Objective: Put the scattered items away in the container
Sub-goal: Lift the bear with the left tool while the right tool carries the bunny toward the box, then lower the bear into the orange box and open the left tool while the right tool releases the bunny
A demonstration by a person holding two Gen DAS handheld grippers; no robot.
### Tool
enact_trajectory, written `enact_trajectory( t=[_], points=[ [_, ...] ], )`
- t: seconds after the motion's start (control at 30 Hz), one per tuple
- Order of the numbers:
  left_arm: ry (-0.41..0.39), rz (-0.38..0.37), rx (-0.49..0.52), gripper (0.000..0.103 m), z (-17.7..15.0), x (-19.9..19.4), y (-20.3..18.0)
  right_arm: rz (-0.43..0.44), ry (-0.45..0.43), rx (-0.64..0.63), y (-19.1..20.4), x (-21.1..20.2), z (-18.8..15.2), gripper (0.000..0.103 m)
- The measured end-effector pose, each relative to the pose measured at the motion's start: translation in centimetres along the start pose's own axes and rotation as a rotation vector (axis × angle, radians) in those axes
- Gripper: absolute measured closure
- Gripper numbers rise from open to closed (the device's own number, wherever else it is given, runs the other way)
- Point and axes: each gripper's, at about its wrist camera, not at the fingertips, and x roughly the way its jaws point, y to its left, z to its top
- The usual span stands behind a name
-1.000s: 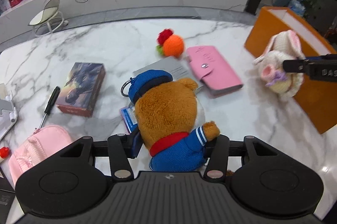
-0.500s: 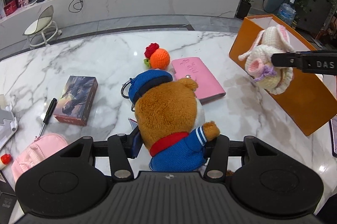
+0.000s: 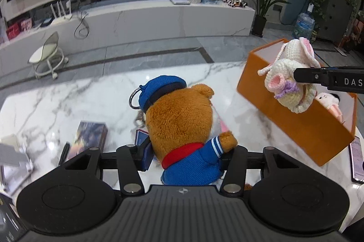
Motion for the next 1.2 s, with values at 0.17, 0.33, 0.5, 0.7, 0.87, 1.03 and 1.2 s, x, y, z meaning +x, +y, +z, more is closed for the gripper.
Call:
enact_trajectory(
  t=[0.17, 0.33, 0.5, 0.7, 0.87, 1.03, 1.2],
  points=[
    [-0.049, -0.023, 0.046, 0.046, 2.8, -0.9, -2.4, -0.007, -0.056, 0.048, -1.9, -2.0, 1.1, 0.06],
    [-0.091, -0.058, 0.095, 0.046, 5.6, -1.1, -5.4, -0.03, -0.097, 0.103, -4.3, -3.4, 1.7, 0.06],
    [-0.11, -0.087, 0.141, 0.046, 7.4, -0.6, -8.3, -0.054, -0.137, 0.157, -6.6, -4.8, 2.3, 0.06],
    [-0.117, -0.121, 0.187, 0.046, 9.4, 1.1, -11.6, -0.098, -0.158, 0.227, -10.1, -5.6, 2.3, 0.06],
    [-0.114, -0.15, 0.215, 0.046, 10.4, 2.8, -14.2, -0.125, -0.154, 0.271, -12.4, -5.6, 1.8, 0.06],
    [-0.101, -0.183, 0.237, 0.046, 11.0, 4.6, -16.6, -0.139, -0.142, 0.302, -14.3, -4.9, 1.5, 0.06],
    [-0.091, -0.206, 0.252, 0.046, 11.4, 6.3, -18.3, -0.152, -0.13, 0.332, -16.0, -4.0, 1.1, 0.06]
  ],
)
